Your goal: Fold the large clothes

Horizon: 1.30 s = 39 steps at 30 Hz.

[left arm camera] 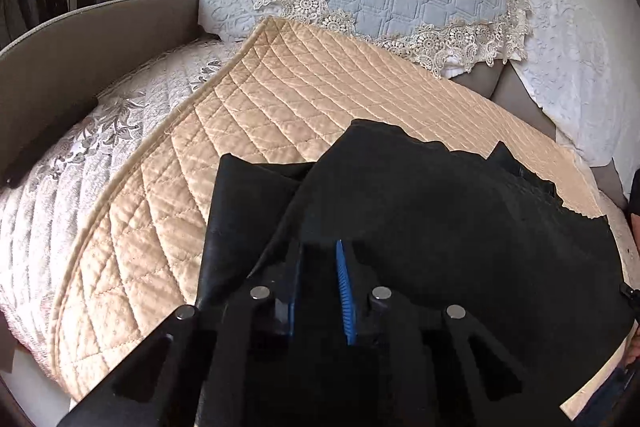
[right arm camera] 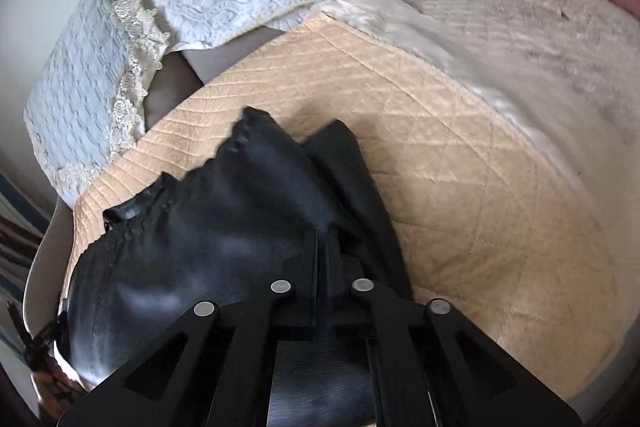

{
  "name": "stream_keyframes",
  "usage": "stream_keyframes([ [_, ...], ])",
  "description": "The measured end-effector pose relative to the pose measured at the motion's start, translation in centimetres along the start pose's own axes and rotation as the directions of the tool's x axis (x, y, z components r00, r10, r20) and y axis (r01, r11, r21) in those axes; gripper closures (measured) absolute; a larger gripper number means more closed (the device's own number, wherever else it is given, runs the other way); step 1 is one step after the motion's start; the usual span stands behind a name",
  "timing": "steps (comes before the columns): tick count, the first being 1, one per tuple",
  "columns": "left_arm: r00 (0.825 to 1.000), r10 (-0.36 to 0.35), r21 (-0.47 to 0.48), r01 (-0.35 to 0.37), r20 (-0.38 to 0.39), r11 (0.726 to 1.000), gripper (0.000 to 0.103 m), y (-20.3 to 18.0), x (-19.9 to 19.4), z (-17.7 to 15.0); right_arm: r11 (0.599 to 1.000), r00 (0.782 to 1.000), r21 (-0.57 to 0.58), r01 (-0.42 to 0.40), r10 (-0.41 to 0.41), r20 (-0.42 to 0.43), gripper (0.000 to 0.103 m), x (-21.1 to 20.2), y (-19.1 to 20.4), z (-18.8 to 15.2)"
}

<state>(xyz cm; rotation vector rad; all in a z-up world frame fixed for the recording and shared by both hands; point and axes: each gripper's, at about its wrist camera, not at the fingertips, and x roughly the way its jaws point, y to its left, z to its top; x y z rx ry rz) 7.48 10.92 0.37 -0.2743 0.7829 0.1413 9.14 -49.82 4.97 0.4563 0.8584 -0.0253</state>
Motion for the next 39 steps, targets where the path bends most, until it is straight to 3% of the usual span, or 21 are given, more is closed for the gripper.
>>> stream_keyframes([
  [5, 0.996, -0.072, 0.009, 0.071, 0.061, 0.997, 0.080, -2.1, -2.4, 2.7, 0.986, 0.995, -0.139, -0.091, 0.097, 0.034, 0.095, -0.6, 5.3, 2.2],
  [10, 0.990, -0.127, 0.055, 0.124, 0.061, 0.991, 0.076, -5.4, 1.0, 5.6, 0.974, 0.990, -0.180, -0.137, 0.130, -0.049, 0.095, 5.6, 6.4, 4.6],
  [13, 0.999, -0.049, 0.043, 0.049, -0.006, 0.998, 0.076, -4.9, 5.6, 5.9, 0.989, 0.990, -0.106, -0.108, 0.096, -0.106, 0.096, 9.1, 4.0, 5.5],
  [14, 0.998, -0.055, 0.007, 0.056, -0.038, 0.998, 0.076, -3.9, 6.8, 5.5, 0.990, 0.987, -0.066, -0.123, 0.115, -0.114, 0.098, 9.7, 3.0, 5.7],
  [17, 0.993, -0.112, -0.087, 0.109, -0.032, 0.990, 0.080, -1.9, 7.6, 4.9, 0.987, 0.982, 0.013, -0.162, 0.163, -0.097, 0.103, 9.9, 1.2, 5.6],
  [23, 0.999, -0.025, -0.009, 0.024, -0.043, 1.000, 0.080, -3.5, 8.0, 4.5, 0.993, 0.987, -0.022, -0.115, 0.111, -0.118, 0.103, 10.8, 1.7, 5.6],
  [27, 0.998, -0.020, -0.005, 0.019, -0.053, 1.000, 0.080, -3.7, 7.7, 5.1, 0.996, 0.990, -0.042, -0.076, 0.071, -0.124, 0.101, 10.3, 2.4, 5.8],
  [31, 1.000, 0.010, 0.045, -0.008, -0.029, 0.999, 0.076, -4.3, 4.9, 5.3, 0.989, 0.998, -0.145, -0.032, 0.022, -0.067, 0.080, 6.7, 5.1, 5.1],
  [35, 1.000, -0.023, 0.043, 0.023, 0.018, 0.999, 0.068, -3.2, 0.5, 4.0, 0.982, 0.999, -0.188, -0.033, 0.027, -0.030, 0.079, 2.7, 6.8, 2.7],
  [39, 0.999, 0.009, 0.015, -0.010, 0.047, 1.000, 0.060, -0.6, -2.6, 2.5, 0.973, 0.996, -0.219, -0.073, 0.062, -0.057, 0.079, 0.2, 8.7, -1.2],
])
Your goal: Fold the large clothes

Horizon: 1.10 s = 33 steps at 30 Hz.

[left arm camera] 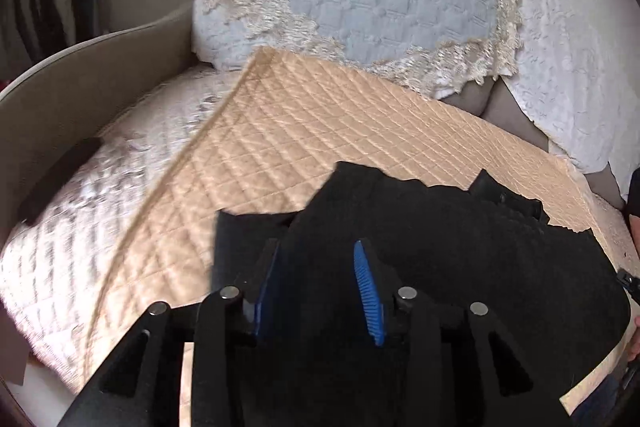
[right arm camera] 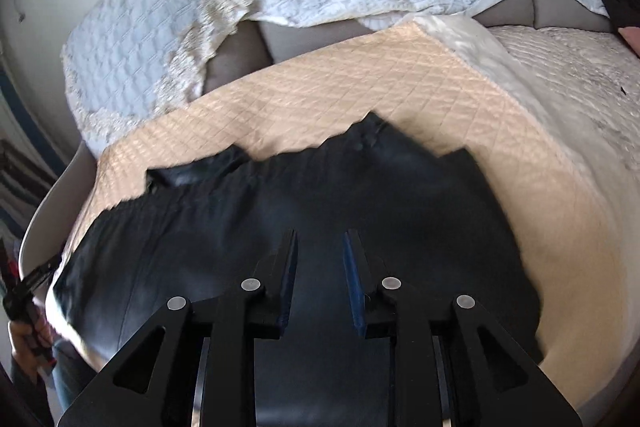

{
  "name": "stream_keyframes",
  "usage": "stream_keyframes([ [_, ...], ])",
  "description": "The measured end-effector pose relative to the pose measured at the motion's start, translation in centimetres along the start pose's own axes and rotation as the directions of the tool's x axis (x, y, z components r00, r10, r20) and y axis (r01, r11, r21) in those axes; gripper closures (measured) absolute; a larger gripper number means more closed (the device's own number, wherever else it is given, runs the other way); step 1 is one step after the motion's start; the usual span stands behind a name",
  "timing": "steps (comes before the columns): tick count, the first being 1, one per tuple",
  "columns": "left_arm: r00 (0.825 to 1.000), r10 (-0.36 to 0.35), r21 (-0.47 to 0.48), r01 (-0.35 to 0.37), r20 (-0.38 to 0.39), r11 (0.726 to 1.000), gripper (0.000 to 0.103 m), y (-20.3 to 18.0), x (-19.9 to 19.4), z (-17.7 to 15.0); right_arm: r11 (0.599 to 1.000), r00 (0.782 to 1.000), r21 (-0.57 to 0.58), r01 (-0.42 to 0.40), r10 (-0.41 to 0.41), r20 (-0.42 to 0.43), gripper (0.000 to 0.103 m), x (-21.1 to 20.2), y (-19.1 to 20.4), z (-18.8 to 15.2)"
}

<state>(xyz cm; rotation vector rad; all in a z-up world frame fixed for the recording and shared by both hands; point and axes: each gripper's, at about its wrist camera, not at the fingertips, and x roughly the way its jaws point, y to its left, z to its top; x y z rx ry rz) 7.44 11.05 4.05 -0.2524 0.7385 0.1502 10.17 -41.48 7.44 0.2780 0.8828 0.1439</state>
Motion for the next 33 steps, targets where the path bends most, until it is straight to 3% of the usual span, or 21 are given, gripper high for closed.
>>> stream_keyframes([
  [2, 1.000, 0.028, -0.035, -0.028, 0.000, 0.999, 0.051, 1.8, -0.4, -0.5, 1.000, 1.000, -0.021, -0.012, 0.012, -0.020, 0.079, -0.2, 1.5, -1.4],
  [5, 0.999, 0.025, -0.111, -0.029, -0.041, 0.993, 0.050, 4.3, 0.3, -1.3, 0.997, 0.996, -0.037, -0.072, 0.069, -0.057, 0.079, 0.1, 4.1, -3.0],
  [11, 0.991, -0.091, -0.244, 0.065, -0.100, 0.968, 0.046, 6.0, 2.7, -1.8, 0.968, 0.977, -0.154, -0.198, 0.182, -0.111, 0.079, 2.0, 11.7, -4.1],
  [18, 0.982, -0.140, -0.242, 0.107, -0.127, 0.964, 0.042, 4.9, 3.4, -1.8, 0.917, 0.950, -0.259, -0.302, 0.265, -0.167, 0.079, 4.3, 19.1, -4.9],
  [24, 0.979, -0.149, -0.193, 0.120, -0.141, 0.974, 0.042, 4.5, 2.2, -3.5, 0.894, 0.930, -0.284, -0.346, 0.287, -0.228, 0.079, 6.4, 22.1, -6.5],
  [27, 0.981, -0.109, -0.167, 0.081, -0.162, 0.983, 0.050, 4.1, 2.6, -3.2, 0.892, 0.932, -0.298, -0.340, 0.277, -0.233, 0.079, 6.9, 22.9, -6.7],
  [30, 0.982, -0.087, -0.147, 0.062, -0.166, 0.987, 0.068, 3.9, 2.6, -2.9, 0.897, 0.933, -0.286, -0.338, 0.278, -0.231, 0.079, 6.7, 22.5, -6.7],
  [33, 0.979, -0.119, -0.152, 0.094, -0.164, 0.984, 0.085, 4.3, 1.9, -2.1, 0.908, 0.937, -0.263, -0.326, 0.272, -0.220, 0.079, 5.9, 21.3, -6.6],
])
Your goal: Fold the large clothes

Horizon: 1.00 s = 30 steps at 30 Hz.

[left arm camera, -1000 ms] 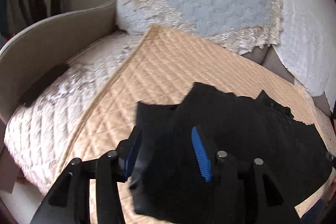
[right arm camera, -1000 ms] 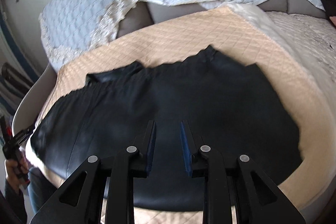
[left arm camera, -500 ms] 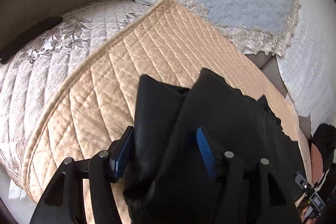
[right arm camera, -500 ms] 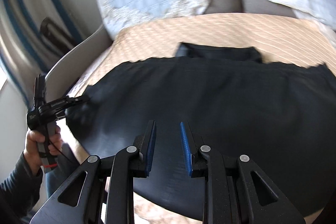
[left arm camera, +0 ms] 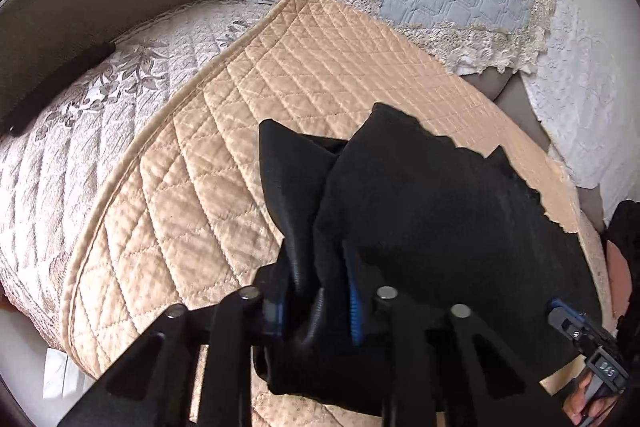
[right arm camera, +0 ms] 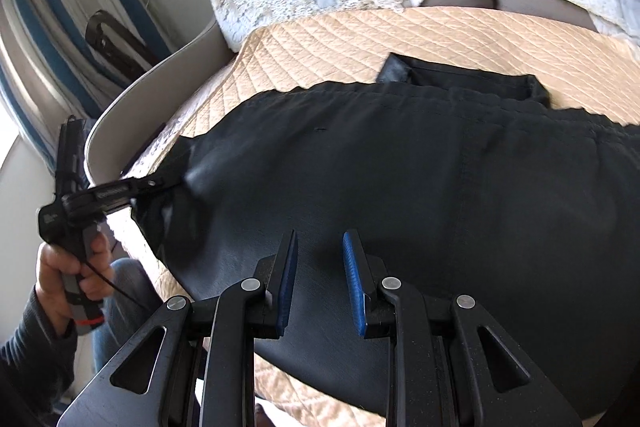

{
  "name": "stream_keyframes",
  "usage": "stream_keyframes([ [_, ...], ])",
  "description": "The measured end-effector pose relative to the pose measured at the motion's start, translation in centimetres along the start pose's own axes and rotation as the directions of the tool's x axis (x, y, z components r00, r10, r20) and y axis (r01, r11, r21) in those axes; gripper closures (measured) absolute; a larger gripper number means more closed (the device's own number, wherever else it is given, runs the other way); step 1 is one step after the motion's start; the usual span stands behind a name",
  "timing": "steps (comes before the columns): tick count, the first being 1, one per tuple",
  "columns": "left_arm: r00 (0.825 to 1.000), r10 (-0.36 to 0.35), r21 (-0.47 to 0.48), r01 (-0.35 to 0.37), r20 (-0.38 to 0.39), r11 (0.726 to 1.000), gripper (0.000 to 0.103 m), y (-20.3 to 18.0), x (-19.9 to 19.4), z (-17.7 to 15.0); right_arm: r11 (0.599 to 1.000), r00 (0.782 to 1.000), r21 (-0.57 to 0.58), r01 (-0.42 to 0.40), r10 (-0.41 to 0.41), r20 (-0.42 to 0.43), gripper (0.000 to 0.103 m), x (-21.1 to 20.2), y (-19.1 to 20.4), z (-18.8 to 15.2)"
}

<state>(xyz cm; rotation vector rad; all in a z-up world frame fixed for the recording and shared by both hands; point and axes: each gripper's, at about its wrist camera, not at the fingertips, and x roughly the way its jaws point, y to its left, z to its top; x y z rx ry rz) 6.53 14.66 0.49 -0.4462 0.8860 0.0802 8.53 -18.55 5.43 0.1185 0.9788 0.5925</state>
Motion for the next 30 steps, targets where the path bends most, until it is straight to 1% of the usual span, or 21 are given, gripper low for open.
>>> stream_keyframes([
  [2, 0.999, -0.053, -0.001, 0.053, 0.009, 0.999, 0.092, -0.3, -1.3, 0.6, 1.000, 1.000, 0.018, 0.011, -0.011, 0.012, 0.079, -0.7, -0.6, -0.2],
  [4, 0.994, -0.109, 0.005, 0.109, 0.024, 0.994, 0.093, -1.1, -2.8, 1.2, 0.999, 0.999, 0.045, 0.021, -0.022, 0.027, 0.079, -1.6, -1.5, -0.5],
  [6, 0.985, -0.169, 0.013, 0.169, 0.037, 0.986, 0.094, -2.4, -4.2, 1.7, 0.997, 0.998, 0.073, 0.033, -0.036, 0.044, 0.079, -2.6, -2.4, -0.9],
  [8, 0.971, -0.233, 0.021, 0.233, 0.049, 0.972, 0.094, -4.0, -5.6, 2.1, 0.994, 0.997, 0.102, 0.040, -0.046, 0.060, 0.079, -3.5, -3.4, -1.2],
  [10, 0.955, -0.291, 0.050, 0.288, 0.055, 0.956, 0.094, -6.2, -6.7, 2.4, 0.991, 0.996, 0.129, 0.046, -0.056, 0.076, 0.079, -4.5, -4.3, -1.6],
  [13, 0.930, -0.366, 0.095, 0.361, 0.041, 0.928, 0.095, -10.1, -7.5, 2.4, 0.985, 0.994, 0.164, 0.043, -0.059, 0.094, 0.079, -5.4, -5.5, -2.0],
  [16, 0.906, -0.424, 0.144, 0.421, -0.013, 0.895, 0.097, -14.2, -6.4, 1.6, 0.981, 0.992, 0.191, 0.044, -0.065, 0.106, 0.079, -6.0, -6.5, -2.4],
  [17, 0.893, -0.447, 0.150, 0.449, -0.045, 0.881, 0.103, -15.5, -5.6, 1.0, 0.979, 0.992, 0.198, 0.041, -0.064, 0.108, 0.079, -6.2, -6.7, -2.5],
  [18, 0.879, -0.471, 0.153, 0.478, -0.079, 0.865, 0.103, -16.6, -4.6, 0.4, 0.978, 0.992, 0.207, 0.038, -0.061, 0.108, 0.079, -6.3, -7.0, -2.7],
  [19, 0.868, -0.483, 0.158, 0.497, -0.116, 0.853, 0.103, -17.8, -3.3, -0.4, 0.976, 0.993, 0.217, 0.033, -0.057, 0.107, 0.079, -6.4, -7.2, -2.9],
  [21, 0.864, -0.467, 0.188, 0.498, -0.186, 0.846, 0.103, -19.8, -0.3, -2.2, 0.971, 0.993, 0.237, 0.027, -0.053, 0.103, 0.079, -6.4, -7.8, -3.3],
  [22, 0.858, -0.459, 0.181, 0.502, -0.232, 0.846, 0.103, -20.3, 1.6, -3.1, 0.970, 0.993, 0.244, 0.025, -0.051, 0.102, 0.079, -6.5, -8.0, -3.4],
  [24, 0.862, -0.423, 0.179, 0.480, -0.281, 0.859, 0.103, -20.4, 4.2, -4.4, 0.966, 0.994, 0.260, 0.016, -0.043, 0.101, 0.079, -6.5, -8.3, -3.6],
  [25, 0.853, -0.429, 0.168, 0.489, -0.296, 0.856, 0.103, -20.2, 4.9, -4.8, 0.964, 0.994, 0.266, 0.008, -0.037, 0.104, 0.079, -6.6, -8.5, -3.7],
  [26, 0.849, -0.438, 0.160, 0.496, -0.294, 0.854, 0.103, -20.0, 5.0, -5.0, 0.962, 0.994, 0.271, -0.001, -0.029, 0.107, 0.077, -6.7, -8.6, -3.7],
  [27, 0.846, -0.449, 0.156, 0.504, -0.288, 0.850, 0.103, -19.8, 4.8, -5.0, 0.960, 0.994, 0.281, -0.015, -0.017, 0.112, 0.071, -6.7, -8.7, -3.7],
  [28, 0.841, -0.460, 0.153, 0.514, -0.286, 0.844, 0.103, -19.5, 4.4, -4.8, 0.956, 0.993, 0.291, -0.026, -0.008, 0.116, 0.061, -6.6, -8.9, -3.7],
  [30, 0.832, -0.482, 0.150, 0.532, -0.275, 0.833, 0.103, -19.2, 3.2, -4.4, 0.947, 0.992, 0.315, -0.061, 0.022, 0.126, 0.058, -6.4, -9.0, -3.4],
])
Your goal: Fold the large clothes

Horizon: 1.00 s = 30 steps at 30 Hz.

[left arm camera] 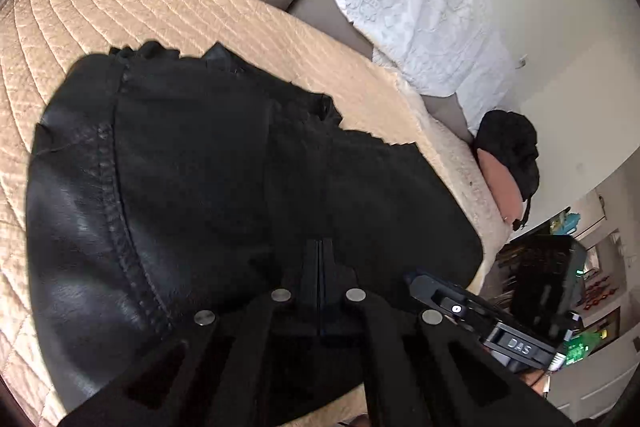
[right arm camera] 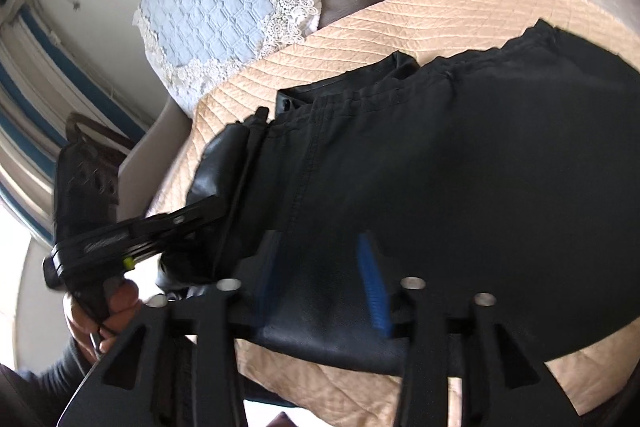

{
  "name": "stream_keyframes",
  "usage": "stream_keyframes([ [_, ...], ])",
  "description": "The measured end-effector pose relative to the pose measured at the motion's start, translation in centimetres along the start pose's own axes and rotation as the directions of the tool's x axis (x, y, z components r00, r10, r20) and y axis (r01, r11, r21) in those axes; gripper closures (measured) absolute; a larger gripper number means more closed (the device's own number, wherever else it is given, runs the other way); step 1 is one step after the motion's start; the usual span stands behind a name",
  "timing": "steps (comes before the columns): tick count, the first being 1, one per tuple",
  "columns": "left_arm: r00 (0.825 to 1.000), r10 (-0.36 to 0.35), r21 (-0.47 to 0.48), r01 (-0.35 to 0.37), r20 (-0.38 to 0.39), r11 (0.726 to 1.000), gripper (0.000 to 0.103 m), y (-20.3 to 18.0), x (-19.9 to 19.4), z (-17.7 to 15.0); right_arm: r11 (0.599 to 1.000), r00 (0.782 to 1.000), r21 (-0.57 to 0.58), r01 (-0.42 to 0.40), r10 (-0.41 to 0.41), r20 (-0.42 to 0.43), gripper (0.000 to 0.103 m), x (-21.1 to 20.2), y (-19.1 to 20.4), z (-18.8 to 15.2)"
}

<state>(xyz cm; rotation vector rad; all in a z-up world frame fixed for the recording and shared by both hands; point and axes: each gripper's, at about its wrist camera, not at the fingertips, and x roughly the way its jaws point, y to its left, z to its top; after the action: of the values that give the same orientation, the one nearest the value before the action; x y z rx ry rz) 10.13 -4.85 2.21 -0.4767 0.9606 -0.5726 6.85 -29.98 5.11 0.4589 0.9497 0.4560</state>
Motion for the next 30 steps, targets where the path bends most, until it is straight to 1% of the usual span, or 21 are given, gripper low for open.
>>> stream_keyframes([
  [3, 0.999, -0.011, 0.046, 0.008, 0.051, 0.999, 0.102, -0.7, -3.3, 0.0, 0.998, 0.998, 0.016, -0.061, 0.061, -0.011, 0.055, 0.5, 0.8, 0.7],
  [4, 0.997, -0.008, 0.055, 0.003, 0.077, 0.998, 0.100, -0.7, -4.6, -0.1, 0.997, 0.997, 0.012, -0.080, 0.080, -0.019, 0.053, 0.8, 1.3, 0.9],
  [5, 0.994, 0.011, 0.062, -0.018, 0.107, 0.998, 0.096, -0.5, -5.9, -0.1, 0.995, 0.994, 0.008, -0.101, 0.101, -0.030, 0.052, 1.3, 1.7, 1.2],
  [6, 0.989, 0.046, 0.065, -0.055, 0.137, 0.996, 0.092, -0.1, -6.9, -0.1, 0.992, 0.991, 0.006, -0.124, 0.124, -0.045, 0.051, 1.9, 2.2, 1.5],
  [7, 0.981, 0.100, 0.063, -0.111, 0.168, 0.992, 0.081, 0.5, -7.8, -0.3, 0.990, 0.988, 0.007, -0.140, 0.140, -0.061, 0.051, 2.6, 2.6, 1.8],
  [8, 0.970, 0.147, 0.052, -0.160, 0.193, 0.986, 0.075, 1.2, -8.5, -0.3, 0.988, 0.985, 0.007, -0.154, 0.155, -0.078, 0.051, 3.3, 3.2, 2.0],
  [9, 0.960, 0.187, 0.036, -0.199, 0.210, 0.979, 0.074, 2.1, -9.1, -0.5, 0.985, 0.981, 0.002, -0.173, 0.172, -0.093, 0.051, 4.1, 3.7, 2.2],
  [11, 0.949, 0.237, -0.010, -0.240, 0.208, 0.971, 0.074, 4.0, -9.7, -0.8, 0.982, 0.975, -0.009, -0.188, 0.186, -0.121, 0.051, 5.8, 4.7, 2.7],
  [14, 0.944, 0.264, -0.058, -0.257, 0.196, 0.965, 0.074, 6.2, -9.7, -1.3, 0.977, 0.963, 0.001, -0.212, 0.209, -0.167, 0.051, 8.4, 5.6, 3.1],
  [15, 0.944, 0.268, -0.063, -0.261, 0.191, 0.963, 0.074, 6.6, -9.6, -1.5, 0.978, 0.961, 0.012, -0.209, 0.208, -0.185, 0.051, 9.3, 5.7, 3.1],
  [17, 0.948, 0.265, -0.071, -0.257, 0.178, 0.964, 0.074, 7.1, -9.2, -2.0, 0.975, 0.958, 0.009, -0.221, 0.219, -0.184, 0.051, 9.9, 6.2, 3.1],
  [21, 0.954, 0.256, -0.061, -0.250, 0.154, 0.966, 0.074, 7.4, -7.7, -2.9, 0.964, 0.940, 0.035, -0.264, 0.265, -0.215, 0.051, 11.0, 6.9, 2.9],
  [22, 0.953, 0.260, -0.056, -0.254, 0.159, 0.966, 0.074, 7.3, -7.7, -3.1, 0.966, 0.942, 0.034, -0.257, 0.258, -0.215, 0.060, 11.2, 7.0, 2.8],
  [24, 0.952, 0.260, -0.053, -0.255, 0.161, 0.966, 0.074, 7.2, -7.7, -3.0, 0.973, 0.947, 0.050, -0.224, 0.229, -0.226, 0.083, 11.7, 6.6, 2.8],
  [25, 0.952, 0.260, -0.056, -0.254, 0.159, 0.965, 0.074, 7.3, -7.7, -3.0, 0.973, 0.947, 0.064, -0.221, 0.230, -0.224, 0.089, 11.7, 6.5, 2.9],
  [28, 0.952, 0.262, -0.057, -0.256, 0.161, 0.965, 0.074, 6.8, -7.9, -2.3, 0.971, 0.954, 0.050, -0.235, 0.240, -0.177, 0.094, 9.5, 6.7, 3.8],
  [30, 0.949, 0.257, -0.044, -0.253, 0.185, 0.966, 0.074, 6.0, -8.5, -1.7, 0.965, 0.956, 0.044, -0.258, 0.262, -0.134, 0.095, 7.3, 6.7, 4.8],
])
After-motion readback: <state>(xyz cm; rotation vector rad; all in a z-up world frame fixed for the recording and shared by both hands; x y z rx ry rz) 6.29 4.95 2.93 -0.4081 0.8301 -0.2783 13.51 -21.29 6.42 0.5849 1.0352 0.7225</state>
